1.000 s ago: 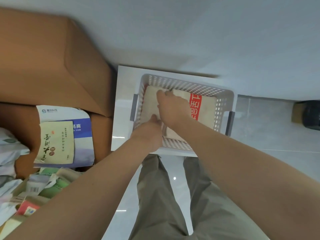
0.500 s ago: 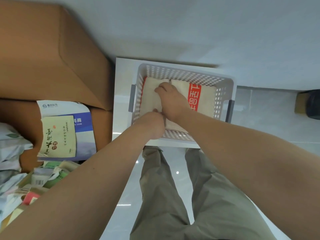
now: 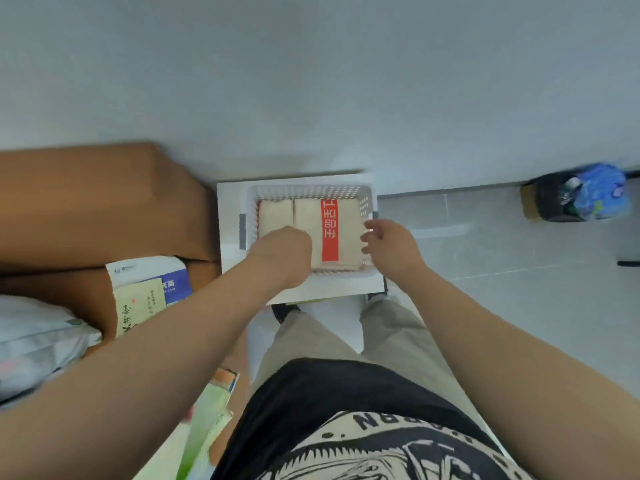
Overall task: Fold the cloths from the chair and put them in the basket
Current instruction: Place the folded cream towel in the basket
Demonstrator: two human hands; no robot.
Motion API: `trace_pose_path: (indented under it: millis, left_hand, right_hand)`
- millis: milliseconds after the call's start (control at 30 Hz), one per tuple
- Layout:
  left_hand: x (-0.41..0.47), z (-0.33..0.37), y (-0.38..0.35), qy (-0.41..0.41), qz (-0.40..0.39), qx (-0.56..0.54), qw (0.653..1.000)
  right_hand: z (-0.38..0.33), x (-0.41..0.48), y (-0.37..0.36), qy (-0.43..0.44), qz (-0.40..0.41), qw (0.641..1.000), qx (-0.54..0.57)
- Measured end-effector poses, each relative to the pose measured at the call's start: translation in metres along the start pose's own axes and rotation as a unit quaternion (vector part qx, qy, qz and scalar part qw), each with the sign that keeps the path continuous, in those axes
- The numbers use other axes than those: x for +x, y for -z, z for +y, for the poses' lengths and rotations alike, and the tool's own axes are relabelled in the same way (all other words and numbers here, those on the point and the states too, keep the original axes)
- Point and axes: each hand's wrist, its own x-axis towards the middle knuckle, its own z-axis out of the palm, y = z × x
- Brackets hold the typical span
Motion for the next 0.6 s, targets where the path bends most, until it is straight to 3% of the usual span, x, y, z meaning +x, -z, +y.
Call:
trace_pose_path:
  millis: [267,600]
  left_hand:
    - [-0.028,0.131,0.087,-0.08,0.066,0.176,0.979]
    - [-0.029,0.424,0.089,-0.223,0.147,0.058,0.962]
  right_hand:
    - [0.024,-0.082,0.143,0.01,0.062,0.987,0.151]
    - [0.21,-0.137,0.341,-0.002,0.193,0.95,0.244]
